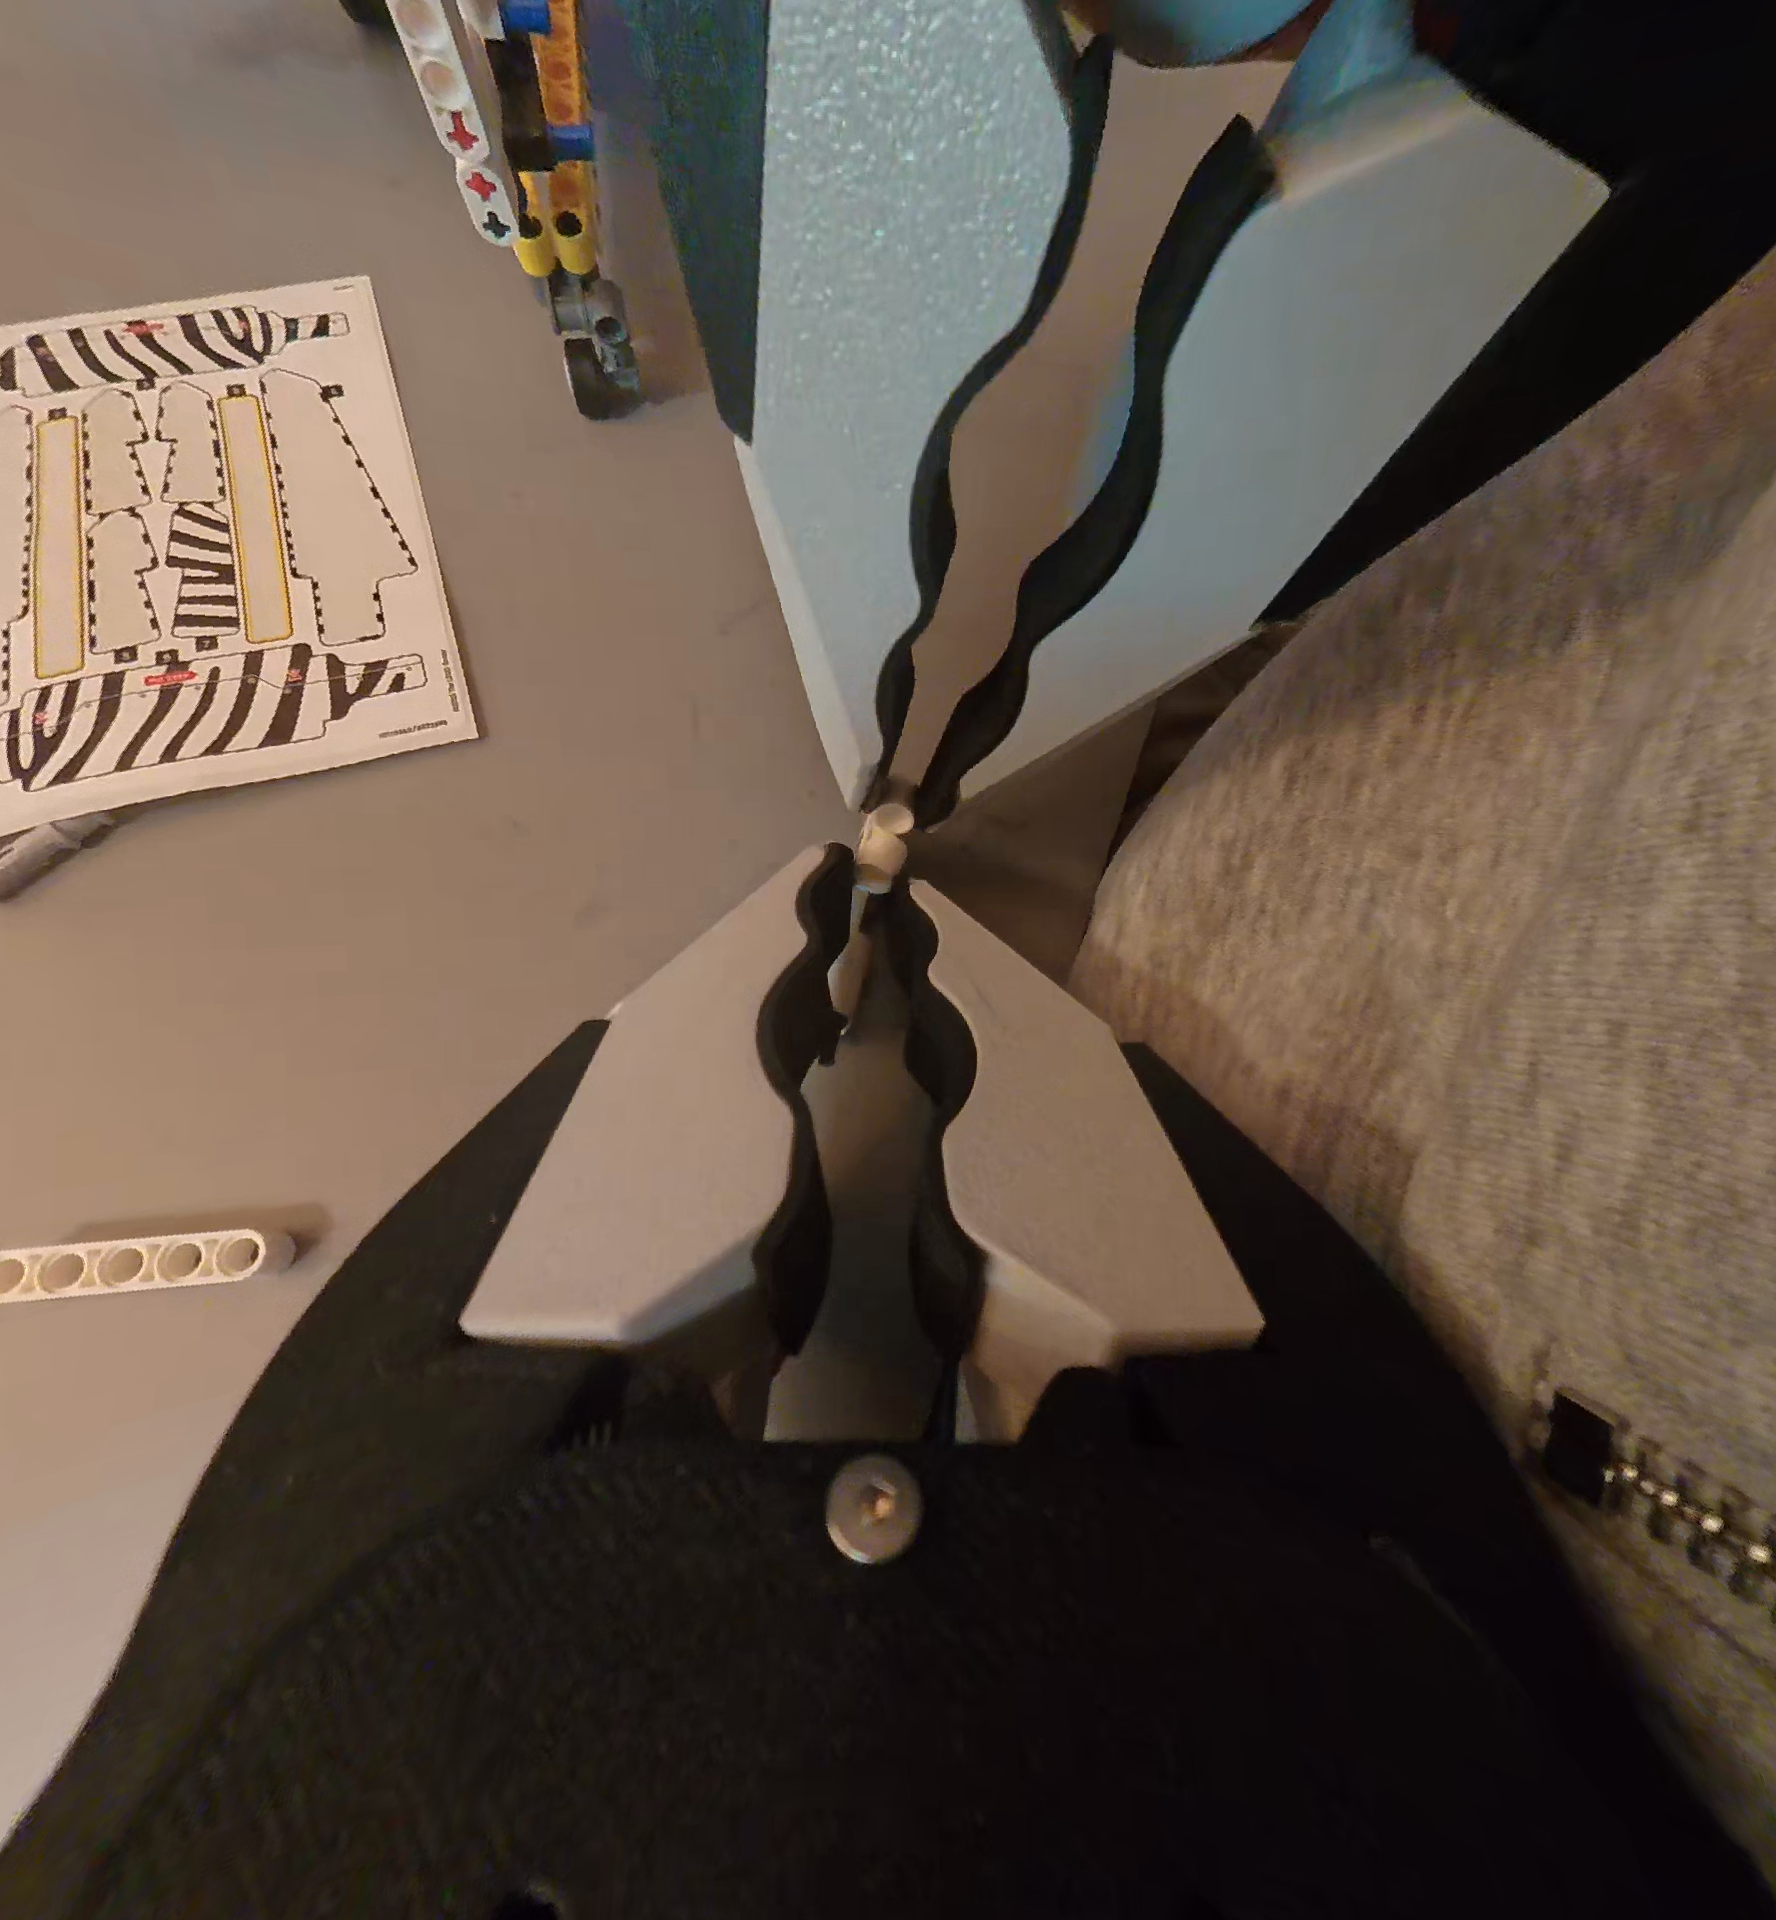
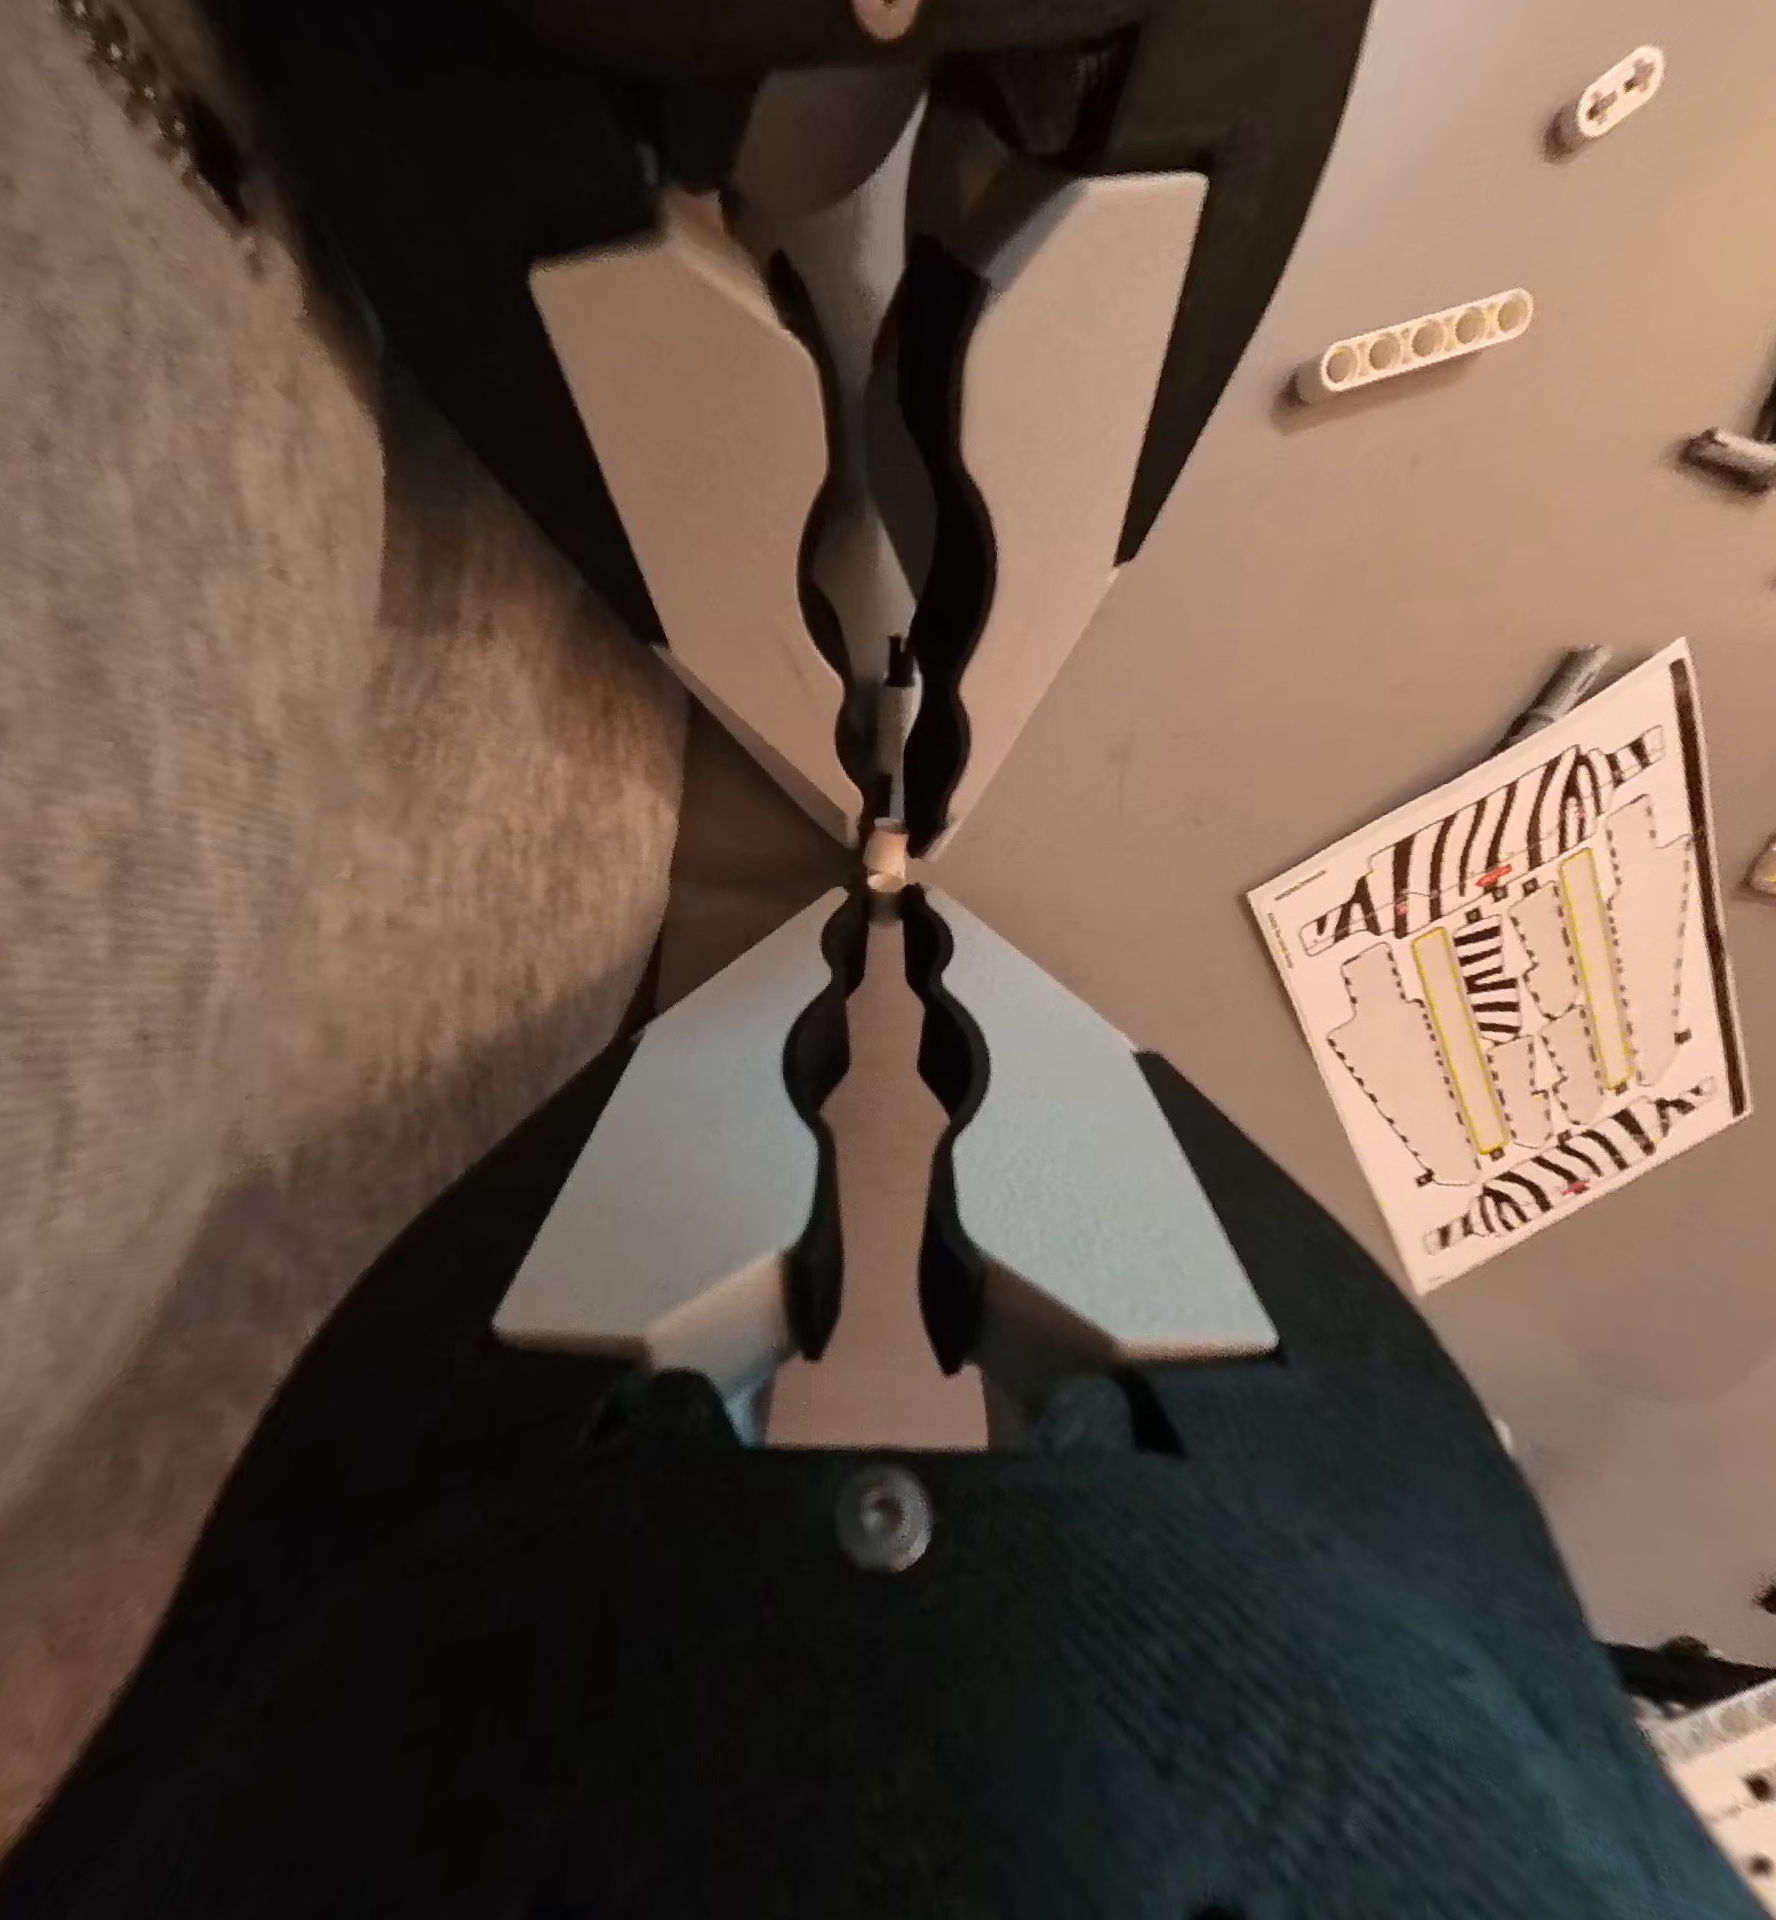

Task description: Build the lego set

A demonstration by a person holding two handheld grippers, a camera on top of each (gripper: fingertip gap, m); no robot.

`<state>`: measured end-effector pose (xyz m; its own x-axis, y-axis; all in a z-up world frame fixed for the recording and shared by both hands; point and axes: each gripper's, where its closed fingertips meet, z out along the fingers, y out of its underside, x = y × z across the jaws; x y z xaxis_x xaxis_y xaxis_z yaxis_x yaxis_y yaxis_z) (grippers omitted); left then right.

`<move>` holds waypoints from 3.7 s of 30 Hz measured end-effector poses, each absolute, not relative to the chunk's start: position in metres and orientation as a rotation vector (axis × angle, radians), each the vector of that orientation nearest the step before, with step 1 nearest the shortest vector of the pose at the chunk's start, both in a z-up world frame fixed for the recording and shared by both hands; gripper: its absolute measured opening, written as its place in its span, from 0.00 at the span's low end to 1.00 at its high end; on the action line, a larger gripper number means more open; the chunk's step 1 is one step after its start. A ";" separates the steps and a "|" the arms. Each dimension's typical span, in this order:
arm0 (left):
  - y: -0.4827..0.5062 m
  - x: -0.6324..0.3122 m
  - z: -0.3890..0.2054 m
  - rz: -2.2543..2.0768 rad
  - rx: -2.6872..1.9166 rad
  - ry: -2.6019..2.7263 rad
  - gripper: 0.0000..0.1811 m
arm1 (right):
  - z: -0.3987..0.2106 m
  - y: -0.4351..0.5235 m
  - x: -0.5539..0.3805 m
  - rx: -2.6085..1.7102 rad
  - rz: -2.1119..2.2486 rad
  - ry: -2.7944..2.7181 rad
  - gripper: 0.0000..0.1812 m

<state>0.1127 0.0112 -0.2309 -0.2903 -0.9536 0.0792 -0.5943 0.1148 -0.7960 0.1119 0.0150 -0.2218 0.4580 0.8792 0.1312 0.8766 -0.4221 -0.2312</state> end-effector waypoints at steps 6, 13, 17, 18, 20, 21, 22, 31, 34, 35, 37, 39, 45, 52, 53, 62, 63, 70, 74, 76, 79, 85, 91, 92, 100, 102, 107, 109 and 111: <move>0.011 0.113 -0.231 -1.056 -1.513 1.939 0.04 | -0.223 0.016 0.113 -2.460 -0.004 -1.489 0.03; 0.012 0.113 -0.231 -1.093 -1.548 1.935 0.04 | -0.222 0.017 0.113 -2.448 -0.023 -1.510 0.03; 0.012 0.113 -0.231 -1.095 -1.553 1.934 0.04 | -0.222 0.017 0.113 -2.428 -0.062 -1.536 0.03; 0.012 0.113 -0.231 -1.095 -1.554 1.933 0.04 | -0.222 0.017 0.113 -2.419 -0.079 -1.548 0.03; 0.012 0.113 -0.231 -1.089 -1.550 1.933 0.04 | -0.222 0.017 0.113 -2.409 -0.102 -1.565 0.03; 0.012 0.113 -0.231 -1.086 -1.549 1.932 0.04 | -0.222 0.017 0.113 -2.407 -0.107 -1.570 0.03; 0.013 0.113 -0.231 -1.085 -1.550 1.932 0.04 | -0.223 0.017 0.112 -2.405 -0.110 -1.574 0.03; 0.016 0.114 -0.231 -1.075 -1.572 1.909 0.04 | -0.223 0.019 0.113 -2.402 -0.137 -1.571 0.03; 0.016 0.115 -0.231 -1.086 -1.579 1.908 0.04 | -0.223 0.019 0.113 -2.410 -0.120 -1.550 0.03; 0.016 0.115 -0.231 -1.087 -1.578 1.908 0.04 | -0.223 0.019 0.113 -2.414 -0.109 -1.546 0.03; 0.015 0.115 -0.230 -1.101 -1.577 1.911 0.05 | -0.221 0.020 0.115 -2.430 -0.075 -1.532 0.03; 0.013 0.114 -0.229 -1.140 -1.589 1.921 0.05 | -0.221 0.019 0.117 -2.449 -0.042 -1.503 0.03; 0.013 0.115 -0.230 -1.135 -1.599 1.921 0.05 | -0.221 0.019 0.116 -2.419 -0.067 -1.561 0.03; 0.014 0.115 -0.230 -1.123 -1.599 1.912 0.05 | -0.221 0.020 0.115 -2.420 -0.051 -1.585 0.03; 0.014 0.115 -0.230 -1.122 -1.598 1.912 0.05 | -0.221 0.020 0.115 -2.425 -0.045 -1.585 0.03; 0.015 0.115 -0.230 -1.146 -1.615 1.905 0.05 | -0.221 0.020 0.115 -2.498 0.094 -1.544 0.03; 0.015 0.115 -0.230 -1.126 -1.599 1.907 0.05 | -0.221 0.019 0.115 -2.522 0.140 -1.522 0.03; 0.015 0.115 -0.230 -1.123 -1.599 1.905 0.05 | -0.221 0.020 0.115 -2.517 0.232 -1.542 0.03; 0.015 0.115 -0.230 -1.125 -1.601 1.905 0.05 | -0.221 0.020 0.116 -2.529 0.303 -1.523 0.03; 0.015 0.115 -0.230 -1.126 -1.601 1.905 0.05 | -0.221 0.020 0.116 -2.547 0.341 -1.506 0.03; 0.015 0.115 -0.230 -1.123 -1.598 1.905 0.05 | -0.221 0.020 0.117 -2.566 0.404 -1.487 0.03; 0.015 0.115 -0.230 -1.131 -1.602 1.908 0.05 | -0.224 0.021 0.119 -2.541 0.390 -1.562 0.03; 0.015 0.115 -0.230 -1.161 -1.626 1.904 0.05 | -0.223 0.021 0.118 -2.488 0.287 -1.626 0.03; 0.015 0.115 -0.230 -1.170 -1.635 1.903 0.05 | -0.222 0.022 0.117 -2.473 0.275 -1.628 0.03; 0.015 0.116 -0.230 -1.168 -1.634 1.905 0.05 | -0.223 0.022 0.116 -2.475 0.285 -1.601 0.03; 0.015 0.116 -0.230 -1.172 -1.637 1.905 0.05 | -0.223 0.022 0.115 -2.467 0.275 -1.617 0.03; 0.015 0.116 -0.230 -1.193 -1.655 1.903 0.05 | -0.227 0.021 0.114 -2.415 0.225 -1.653 0.03; 0.015 0.116 -0.230 -1.191 -1.653 1.904 0.05 | -0.228 0.021 0.113 -2.399 0.213 -1.669 0.03; 0.015 0.116 -0.230 -1.193 -1.654 1.903 0.05 | -0.228 0.020 0.113 -2.423 0.245 -1.641 0.03</move>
